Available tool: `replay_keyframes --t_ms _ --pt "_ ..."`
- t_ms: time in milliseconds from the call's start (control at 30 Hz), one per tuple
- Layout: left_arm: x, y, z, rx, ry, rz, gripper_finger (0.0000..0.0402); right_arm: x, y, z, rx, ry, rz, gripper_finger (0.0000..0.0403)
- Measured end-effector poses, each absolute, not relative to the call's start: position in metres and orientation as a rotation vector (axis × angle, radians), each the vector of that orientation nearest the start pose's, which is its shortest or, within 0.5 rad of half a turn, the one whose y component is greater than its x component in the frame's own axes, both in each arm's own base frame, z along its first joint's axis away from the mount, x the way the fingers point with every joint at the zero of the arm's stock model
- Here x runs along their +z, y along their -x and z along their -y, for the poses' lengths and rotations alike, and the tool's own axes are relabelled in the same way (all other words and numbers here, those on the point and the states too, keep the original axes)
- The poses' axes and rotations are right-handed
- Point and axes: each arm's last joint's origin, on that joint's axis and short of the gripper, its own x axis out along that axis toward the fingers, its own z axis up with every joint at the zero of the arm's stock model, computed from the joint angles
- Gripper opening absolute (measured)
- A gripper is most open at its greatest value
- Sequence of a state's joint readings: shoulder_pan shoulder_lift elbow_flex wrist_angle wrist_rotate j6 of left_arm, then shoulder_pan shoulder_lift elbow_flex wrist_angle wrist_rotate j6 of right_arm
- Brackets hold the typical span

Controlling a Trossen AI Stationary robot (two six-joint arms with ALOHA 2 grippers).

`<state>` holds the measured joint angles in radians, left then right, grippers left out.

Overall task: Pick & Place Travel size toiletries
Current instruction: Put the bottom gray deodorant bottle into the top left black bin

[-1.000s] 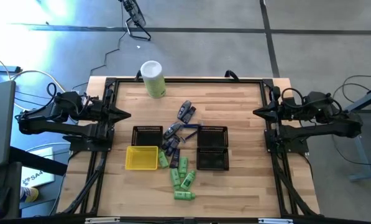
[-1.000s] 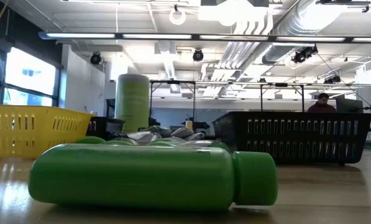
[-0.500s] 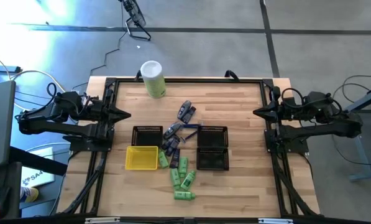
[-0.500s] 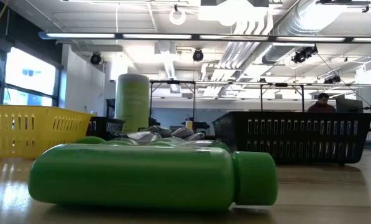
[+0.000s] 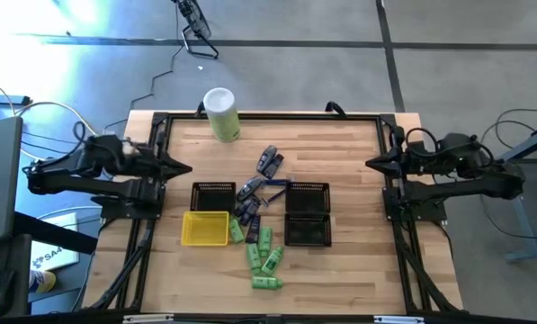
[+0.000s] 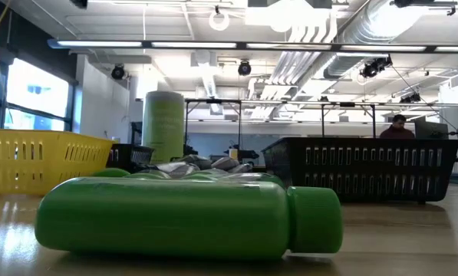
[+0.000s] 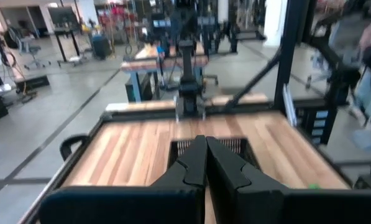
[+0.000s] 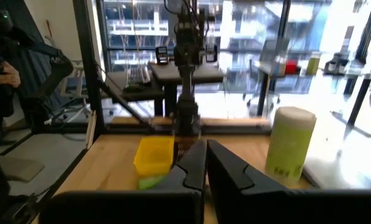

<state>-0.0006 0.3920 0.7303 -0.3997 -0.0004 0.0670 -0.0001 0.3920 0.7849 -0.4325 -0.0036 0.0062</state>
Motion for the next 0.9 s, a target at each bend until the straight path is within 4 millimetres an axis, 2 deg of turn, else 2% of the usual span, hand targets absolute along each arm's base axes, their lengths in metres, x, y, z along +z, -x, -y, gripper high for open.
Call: replay_keyframes --t_ms 133,400,600,900 --pt "0.312 -0.098 0.000 -0.002 -0.076 -0.052 0.0001 0.341 -0.081 0.000 0.000 -0.080 -0.114 0.0003" --pt "0.271 -0.113 0.000 -0.007 -0.101 -0.094 0.0001 0.298 -0.103 0.000 -0.003 -0.077 -0.178 0.0002" --pt "0.264 -0.114 0.000 -0.007 -0.100 -0.108 0.0001 0.268 -0.117 -0.002 0.057 -0.037 -0.126 0.0002" --pt "0.267 -0.115 0.000 -0.004 -0.099 -0.067 0.0001 0.227 -0.126 -0.003 0.096 -0.062 -0.061 0.0002"
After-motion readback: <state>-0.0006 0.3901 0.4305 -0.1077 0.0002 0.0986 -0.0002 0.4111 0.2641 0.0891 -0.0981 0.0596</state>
